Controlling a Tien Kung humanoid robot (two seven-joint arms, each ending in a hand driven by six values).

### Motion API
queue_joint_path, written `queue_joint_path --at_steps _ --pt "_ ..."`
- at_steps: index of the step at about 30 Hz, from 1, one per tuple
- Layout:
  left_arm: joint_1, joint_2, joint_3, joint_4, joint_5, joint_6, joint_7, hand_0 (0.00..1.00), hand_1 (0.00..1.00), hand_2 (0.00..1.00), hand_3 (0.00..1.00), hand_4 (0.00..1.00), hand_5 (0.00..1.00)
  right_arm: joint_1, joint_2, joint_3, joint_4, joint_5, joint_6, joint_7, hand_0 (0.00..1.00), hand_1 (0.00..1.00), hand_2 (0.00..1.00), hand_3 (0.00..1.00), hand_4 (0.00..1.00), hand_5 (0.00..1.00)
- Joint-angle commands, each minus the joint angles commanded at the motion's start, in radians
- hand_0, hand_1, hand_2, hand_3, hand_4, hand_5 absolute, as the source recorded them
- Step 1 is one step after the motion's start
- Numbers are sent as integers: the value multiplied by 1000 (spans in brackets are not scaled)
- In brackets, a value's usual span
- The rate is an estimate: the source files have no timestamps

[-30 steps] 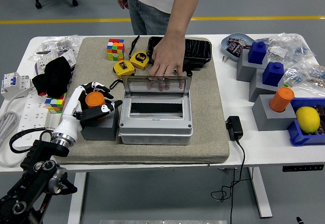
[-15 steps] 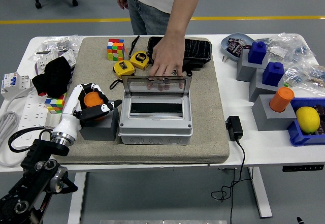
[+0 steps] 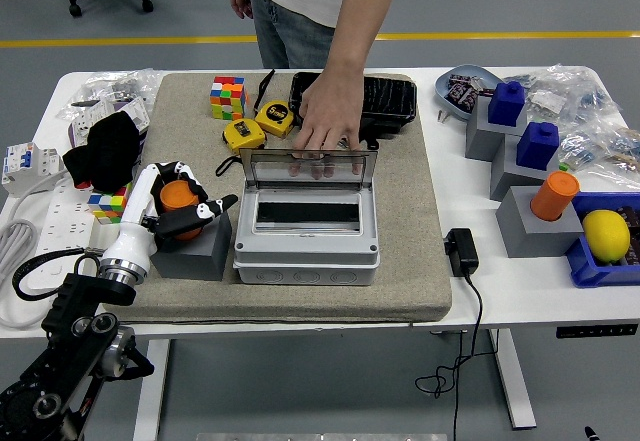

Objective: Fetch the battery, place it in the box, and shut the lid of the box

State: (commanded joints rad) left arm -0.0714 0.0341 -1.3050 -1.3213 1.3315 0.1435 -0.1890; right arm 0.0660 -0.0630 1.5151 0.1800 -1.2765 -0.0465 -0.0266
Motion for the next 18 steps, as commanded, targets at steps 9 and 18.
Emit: queue_joint_path --at_steps 9,18 --pt "0 -1 2 3 -6 18 -12 72 72 119 123 976 2 -1 0 0 0 1 0 -1 805 730 739 781 998 998" --pt "-4 -4 0 -2 16 34 -12 47 48 103 109 925 2 -1 0 -1 0 3 0 0 805 730 738 781 998 998"
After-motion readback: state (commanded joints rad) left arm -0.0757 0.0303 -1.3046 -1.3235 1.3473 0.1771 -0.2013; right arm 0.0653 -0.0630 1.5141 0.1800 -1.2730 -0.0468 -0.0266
